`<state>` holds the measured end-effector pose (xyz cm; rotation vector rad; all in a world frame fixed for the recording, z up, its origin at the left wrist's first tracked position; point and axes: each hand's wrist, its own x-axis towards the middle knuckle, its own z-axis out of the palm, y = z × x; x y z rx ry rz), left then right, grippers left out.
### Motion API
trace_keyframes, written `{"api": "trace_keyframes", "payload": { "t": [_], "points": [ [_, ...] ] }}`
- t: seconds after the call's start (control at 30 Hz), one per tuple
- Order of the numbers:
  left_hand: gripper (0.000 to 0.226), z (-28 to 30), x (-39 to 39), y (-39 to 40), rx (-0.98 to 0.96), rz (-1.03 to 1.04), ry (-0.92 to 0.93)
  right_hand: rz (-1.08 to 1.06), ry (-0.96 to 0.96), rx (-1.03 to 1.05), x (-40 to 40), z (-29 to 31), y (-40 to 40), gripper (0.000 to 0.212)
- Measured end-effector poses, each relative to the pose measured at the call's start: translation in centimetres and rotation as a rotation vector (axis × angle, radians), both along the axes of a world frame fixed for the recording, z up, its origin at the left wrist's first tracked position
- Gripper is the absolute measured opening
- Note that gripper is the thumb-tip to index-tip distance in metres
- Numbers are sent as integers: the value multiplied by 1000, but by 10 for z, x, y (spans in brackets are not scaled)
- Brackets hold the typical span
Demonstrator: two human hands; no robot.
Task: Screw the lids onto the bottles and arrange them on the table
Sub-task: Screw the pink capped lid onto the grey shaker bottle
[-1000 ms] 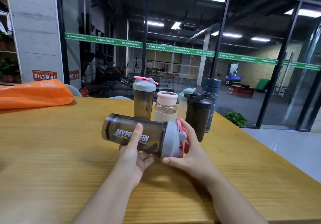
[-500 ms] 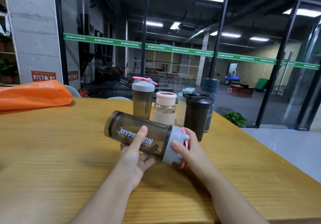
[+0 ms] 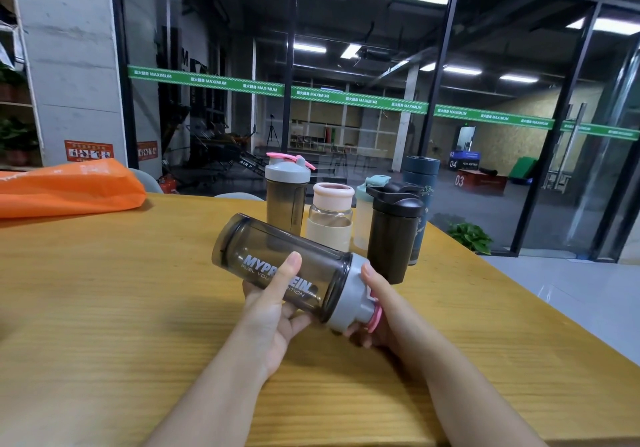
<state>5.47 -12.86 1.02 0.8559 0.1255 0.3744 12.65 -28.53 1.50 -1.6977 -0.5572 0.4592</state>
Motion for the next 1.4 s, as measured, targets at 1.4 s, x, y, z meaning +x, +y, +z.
{"api": "trace_keyframes", "payload": {
  "t": [1.4],
  "points": [
    [67,3,-4,-6,97,-37,-83,-1,96,102,3,4,3,81]
  ]
}}
